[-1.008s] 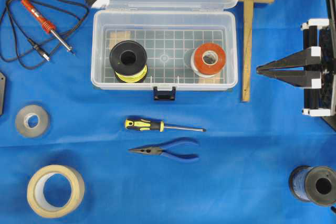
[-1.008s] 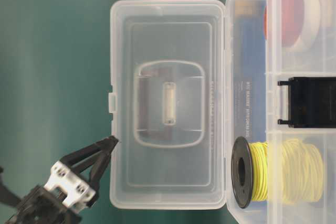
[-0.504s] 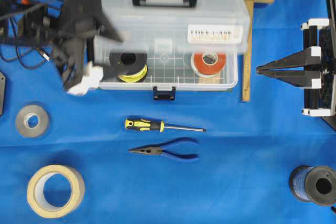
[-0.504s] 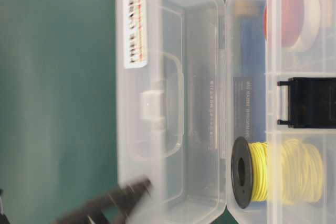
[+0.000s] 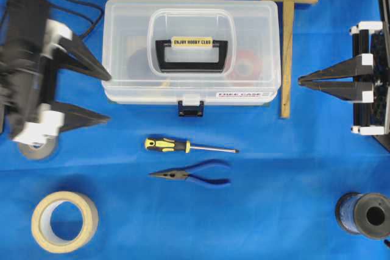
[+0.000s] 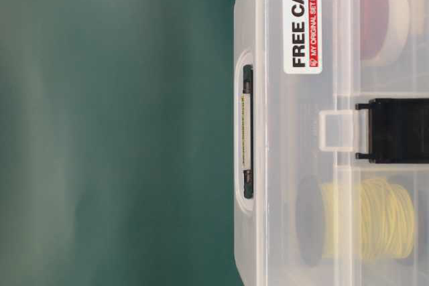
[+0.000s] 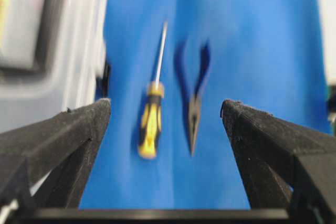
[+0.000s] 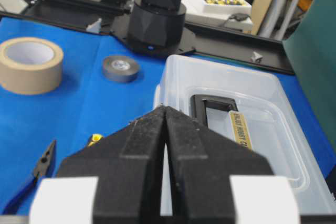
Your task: Close the tool box with the left arm.
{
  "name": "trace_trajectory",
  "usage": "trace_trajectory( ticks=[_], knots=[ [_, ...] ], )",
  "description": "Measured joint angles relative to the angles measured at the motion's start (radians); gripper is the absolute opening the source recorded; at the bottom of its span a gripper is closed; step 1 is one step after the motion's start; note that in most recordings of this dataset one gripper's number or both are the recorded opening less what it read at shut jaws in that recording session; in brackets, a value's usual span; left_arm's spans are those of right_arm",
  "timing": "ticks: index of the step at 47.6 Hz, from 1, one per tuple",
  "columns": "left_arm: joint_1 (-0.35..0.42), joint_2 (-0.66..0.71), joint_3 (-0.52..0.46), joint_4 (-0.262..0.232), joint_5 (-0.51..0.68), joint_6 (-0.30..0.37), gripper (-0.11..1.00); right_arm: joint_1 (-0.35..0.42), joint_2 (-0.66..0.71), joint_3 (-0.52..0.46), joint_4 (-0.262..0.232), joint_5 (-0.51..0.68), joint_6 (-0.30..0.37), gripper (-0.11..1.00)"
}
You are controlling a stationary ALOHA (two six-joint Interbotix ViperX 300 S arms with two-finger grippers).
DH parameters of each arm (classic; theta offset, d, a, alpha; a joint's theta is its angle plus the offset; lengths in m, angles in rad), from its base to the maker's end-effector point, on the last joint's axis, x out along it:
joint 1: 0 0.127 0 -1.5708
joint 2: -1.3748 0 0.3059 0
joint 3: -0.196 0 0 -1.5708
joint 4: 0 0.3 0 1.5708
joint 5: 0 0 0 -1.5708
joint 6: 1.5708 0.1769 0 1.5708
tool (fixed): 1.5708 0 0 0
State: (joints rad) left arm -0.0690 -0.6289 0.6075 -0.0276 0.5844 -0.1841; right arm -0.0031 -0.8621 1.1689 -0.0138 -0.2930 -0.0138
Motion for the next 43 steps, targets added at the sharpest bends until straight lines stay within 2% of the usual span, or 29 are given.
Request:
trace_trajectory(
  ticks=[9,13,30,43],
  knots=[
    [0.002,-0.179,0.115,0.002,-0.138,0.130,0.91,0.002,-0.002,0.000,-0.002,0.002,0.000,0.00],
    [0.002,-0.250,0.183,0.002,-0.204,0.152,0.91,0.002,-0.011,0.000,0.000,0.002,0.000,0.00],
    [0.048,-0.494,0.522,0.002,-0.500,0.166,0.91,0.002,-0.028,0.000,-0.008,0.000,0.000,0.00],
    [0.051,-0.611,0.741,0.000,-0.637,0.166,0.91,0.002,-0.028,0.000,-0.009,0.002,0.000,0.00]
  ],
)
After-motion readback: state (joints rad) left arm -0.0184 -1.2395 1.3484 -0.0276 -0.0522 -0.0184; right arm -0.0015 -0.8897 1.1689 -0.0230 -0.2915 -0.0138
